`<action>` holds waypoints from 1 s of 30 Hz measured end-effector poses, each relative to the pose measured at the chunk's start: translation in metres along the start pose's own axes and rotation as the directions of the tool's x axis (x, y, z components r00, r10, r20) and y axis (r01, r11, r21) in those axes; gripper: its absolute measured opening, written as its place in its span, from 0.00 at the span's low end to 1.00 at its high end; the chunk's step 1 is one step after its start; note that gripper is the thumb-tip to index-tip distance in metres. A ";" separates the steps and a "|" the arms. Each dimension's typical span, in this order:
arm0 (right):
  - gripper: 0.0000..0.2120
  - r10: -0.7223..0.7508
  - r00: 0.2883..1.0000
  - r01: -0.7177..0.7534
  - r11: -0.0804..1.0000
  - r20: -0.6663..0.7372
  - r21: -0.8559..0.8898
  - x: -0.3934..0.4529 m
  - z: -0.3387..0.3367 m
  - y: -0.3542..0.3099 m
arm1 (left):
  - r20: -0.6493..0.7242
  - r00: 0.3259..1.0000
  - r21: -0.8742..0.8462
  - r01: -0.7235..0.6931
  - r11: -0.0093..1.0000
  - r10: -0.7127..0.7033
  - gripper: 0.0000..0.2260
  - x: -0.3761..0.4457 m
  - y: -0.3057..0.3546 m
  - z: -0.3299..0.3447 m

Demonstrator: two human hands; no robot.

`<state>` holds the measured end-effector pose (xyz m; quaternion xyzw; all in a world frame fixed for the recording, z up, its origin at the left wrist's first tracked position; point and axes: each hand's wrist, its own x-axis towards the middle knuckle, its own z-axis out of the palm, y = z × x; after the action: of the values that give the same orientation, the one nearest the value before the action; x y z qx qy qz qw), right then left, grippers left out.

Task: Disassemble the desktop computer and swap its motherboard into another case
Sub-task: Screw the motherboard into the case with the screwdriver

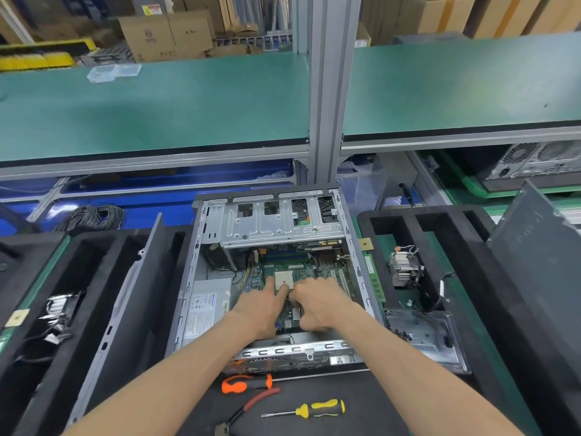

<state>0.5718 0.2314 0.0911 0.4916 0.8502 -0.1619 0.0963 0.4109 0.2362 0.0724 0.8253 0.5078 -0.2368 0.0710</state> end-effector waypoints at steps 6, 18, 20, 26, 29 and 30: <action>0.08 0.020 0.999 -0.011 0.982 -0.044 0.188 -0.007 -0.006 0.002 | -0.093 0.995 0.075 -0.038 0.996 0.045 0.38 -0.005 -0.005 -0.002; 0.13 0.222 0.954 -0.007 0.689 -0.201 0.725 -0.021 -0.012 0.002 | -0.140 0.989 -0.223 -0.080 0.971 0.050 0.29 -0.002 -0.014 -0.008; 0.12 0.221 0.945 0.035 0.664 -0.241 0.747 -0.029 -0.018 0.001 | -0.129 0.990 -0.250 -0.079 0.965 0.048 0.26 -0.002 -0.014 -0.010; 0.09 0.039 0.998 -0.019 0.920 -0.044 0.393 -0.047 -0.034 -0.001 | -0.108 0.992 -0.291 -0.091 0.952 0.062 0.22 -0.004 -0.015 -0.015; 0.05 0.128 0.967 -0.086 0.978 -0.220 0.188 -0.049 -0.032 0.001 | -0.099 0.992 -0.300 -0.102 0.948 0.076 0.22 -0.006 -0.015 -0.016; 0.10 0.110 0.967 -0.077 0.986 -0.230 0.150 -0.048 -0.028 0.002 | -0.092 0.993 -0.303 -0.100 0.948 0.076 0.22 -0.006 -0.015 -0.016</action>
<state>0.5971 0.2036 0.1328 0.5526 0.8180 -0.1565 -0.0332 0.4005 0.2443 0.0915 0.8347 0.5035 -0.1183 0.1888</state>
